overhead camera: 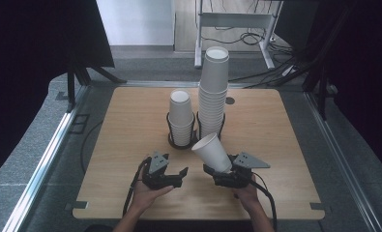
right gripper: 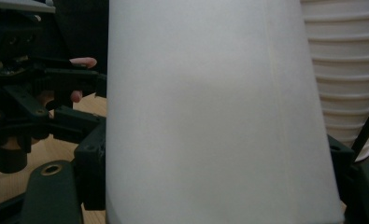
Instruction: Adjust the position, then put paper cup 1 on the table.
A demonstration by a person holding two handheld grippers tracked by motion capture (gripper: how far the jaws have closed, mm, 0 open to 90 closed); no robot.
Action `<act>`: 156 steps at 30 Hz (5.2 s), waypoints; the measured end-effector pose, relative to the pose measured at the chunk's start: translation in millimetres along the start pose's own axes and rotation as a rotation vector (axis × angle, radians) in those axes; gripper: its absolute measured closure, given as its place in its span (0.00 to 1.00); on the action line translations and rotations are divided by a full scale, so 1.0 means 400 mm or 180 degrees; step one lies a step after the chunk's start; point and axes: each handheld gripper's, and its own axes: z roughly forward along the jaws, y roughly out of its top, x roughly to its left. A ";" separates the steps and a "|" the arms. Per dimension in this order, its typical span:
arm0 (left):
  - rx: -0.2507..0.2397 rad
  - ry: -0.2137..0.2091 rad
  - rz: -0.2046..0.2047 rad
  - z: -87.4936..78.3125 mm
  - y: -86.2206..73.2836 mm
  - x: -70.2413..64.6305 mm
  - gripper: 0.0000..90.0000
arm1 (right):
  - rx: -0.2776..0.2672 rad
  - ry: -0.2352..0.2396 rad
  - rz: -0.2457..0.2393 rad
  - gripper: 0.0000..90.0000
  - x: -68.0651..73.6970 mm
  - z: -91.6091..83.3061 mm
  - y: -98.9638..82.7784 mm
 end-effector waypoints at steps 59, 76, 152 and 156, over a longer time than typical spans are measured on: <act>-0.0521 -0.1437 -0.1041 0.031 0.027 0.008 0.14 | 0.0160 0.0199 -0.0421 0.24 0.134 0.105 -0.072; -0.0741 -0.1150 -0.0838 -0.020 0.050 0.027 0.14 | 0.0637 0.0139 -0.0567 0.16 0.132 0.126 -0.091; -0.0614 -0.0224 -0.0520 -0.064 0.043 0.117 0.14 | 0.0611 -0.0064 -0.0526 0.23 0.119 0.118 -0.093; -0.0600 -0.0176 -0.0529 -0.062 0.041 0.125 0.14 | 0.0619 -0.0063 -0.0527 0.23 0.119 0.118 -0.093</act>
